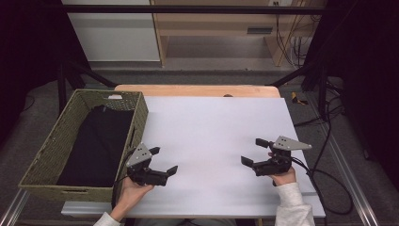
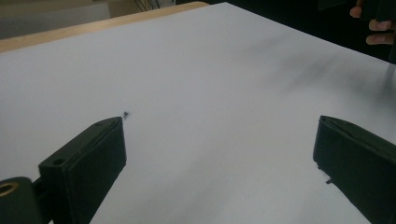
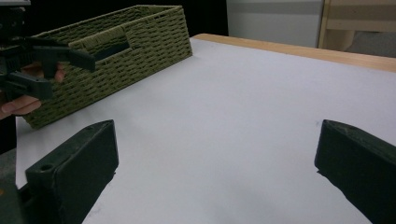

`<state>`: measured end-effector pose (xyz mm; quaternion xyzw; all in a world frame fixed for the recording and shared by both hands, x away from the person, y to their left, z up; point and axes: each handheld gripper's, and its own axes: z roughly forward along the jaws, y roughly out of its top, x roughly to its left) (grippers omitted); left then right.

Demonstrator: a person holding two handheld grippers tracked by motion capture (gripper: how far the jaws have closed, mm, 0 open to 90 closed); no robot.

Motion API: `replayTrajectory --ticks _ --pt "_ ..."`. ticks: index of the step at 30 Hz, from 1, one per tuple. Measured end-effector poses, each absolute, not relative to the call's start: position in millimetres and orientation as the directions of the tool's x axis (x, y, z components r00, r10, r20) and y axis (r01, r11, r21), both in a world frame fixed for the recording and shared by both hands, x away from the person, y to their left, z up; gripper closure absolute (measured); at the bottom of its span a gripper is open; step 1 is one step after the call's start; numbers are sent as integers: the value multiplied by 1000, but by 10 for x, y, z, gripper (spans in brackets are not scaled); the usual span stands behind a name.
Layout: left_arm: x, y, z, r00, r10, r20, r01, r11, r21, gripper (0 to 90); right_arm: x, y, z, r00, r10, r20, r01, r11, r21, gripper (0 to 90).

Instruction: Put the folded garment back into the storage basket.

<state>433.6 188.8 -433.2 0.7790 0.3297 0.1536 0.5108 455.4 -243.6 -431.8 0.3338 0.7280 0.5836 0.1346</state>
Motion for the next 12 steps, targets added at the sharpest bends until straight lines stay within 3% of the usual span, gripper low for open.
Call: replayTrajectory --ticks 12 --pt "4347 1914 -4487 712 693 -113 390 -256 885 27 4552 -2560 -4512 -731 649 211 363 109 925 1"
